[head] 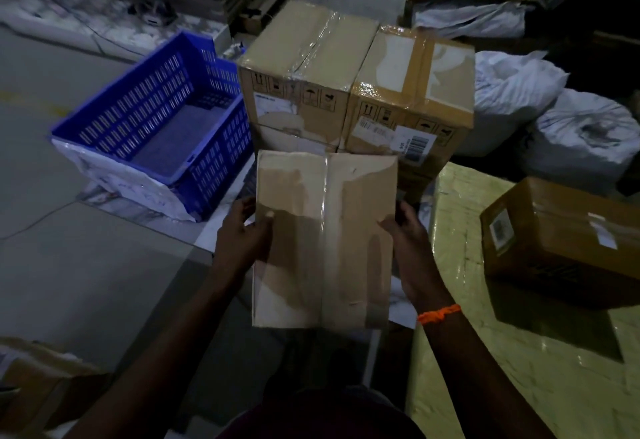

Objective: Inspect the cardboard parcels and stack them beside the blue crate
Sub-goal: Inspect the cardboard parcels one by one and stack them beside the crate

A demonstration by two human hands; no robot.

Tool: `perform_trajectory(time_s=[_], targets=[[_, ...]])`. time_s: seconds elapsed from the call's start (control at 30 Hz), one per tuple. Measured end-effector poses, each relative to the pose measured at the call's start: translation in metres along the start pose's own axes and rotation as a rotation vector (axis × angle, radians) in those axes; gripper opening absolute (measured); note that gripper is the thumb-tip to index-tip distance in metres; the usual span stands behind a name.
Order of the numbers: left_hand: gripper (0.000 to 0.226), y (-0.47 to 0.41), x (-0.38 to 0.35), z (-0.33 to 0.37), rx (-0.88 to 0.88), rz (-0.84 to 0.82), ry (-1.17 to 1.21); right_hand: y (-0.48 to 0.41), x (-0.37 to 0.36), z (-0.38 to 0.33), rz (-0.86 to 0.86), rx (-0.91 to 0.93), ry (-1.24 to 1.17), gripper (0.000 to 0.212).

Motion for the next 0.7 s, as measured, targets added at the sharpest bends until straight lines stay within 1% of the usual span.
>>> perform_trajectory(time_s=[0.07,0.13,0.2,0.27,0.3,0.33,0.37,0.4,0.43,0.5,0.53,0.6,0.7], targets=[[0.058,-0.003,0.002,0.013,-0.011,0.051,0.074,0.011,0.002,-0.016,0.012,0.063,-0.042,0.038],[0.058,-0.003,0.003,0.021,0.004,0.086,0.167,0.019,0.007,-0.024,0.043,0.109,-0.072,0.029],[0.061,-0.001,0.002,0.024,0.039,0.117,0.219,0.023,0.012,-0.024,0.061,0.116,-0.124,0.021],[0.065,0.004,-0.004,0.022,0.073,0.121,0.250,0.030,0.015,-0.018,0.074,0.082,-0.160,0.022],[0.062,0.008,-0.008,0.020,0.075,0.105,0.265,0.034,0.017,-0.013,0.080,0.073,-0.160,0.023],[0.054,0.015,-0.012,0.021,0.079,0.091,0.283,0.038,0.020,-0.005,0.090,0.069,-0.154,0.025],[0.047,0.021,-0.015,0.020,0.086,0.081,0.305,0.042,0.022,0.003,0.101,0.068,-0.147,0.029],[0.043,0.027,-0.018,0.018,0.092,0.073,0.317,0.046,0.025,0.011,0.113,0.068,-0.141,0.039],[0.045,0.032,-0.019,0.016,0.089,0.059,0.312,0.050,0.028,0.018,0.126,0.062,-0.141,0.053],[0.059,0.039,-0.020,0.012,0.074,0.029,0.298,0.053,0.037,0.035,0.139,0.035,-0.183,0.083],[0.065,0.042,-0.019,0.009,0.072,0.020,0.303,0.055,0.040,0.041,0.142,0.026,-0.198,0.089],[0.070,0.048,-0.018,0.003,0.084,0.004,0.328,0.061,0.042,0.049,0.145,0.022,-0.196,0.092],[0.067,0.057,-0.017,-0.004,0.088,-0.007,0.343,0.067,0.045,0.054,0.161,0.019,-0.185,0.092]])
Point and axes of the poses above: each hand's wrist, its own y-axis away from the middle knuckle, its own x-axis out of the back of the hand, z = x × y, the point moved 5 cm from there along -y, towards the middle knuckle, and after that the axes turned 14 degrees about -x, right-handed, at the moved point
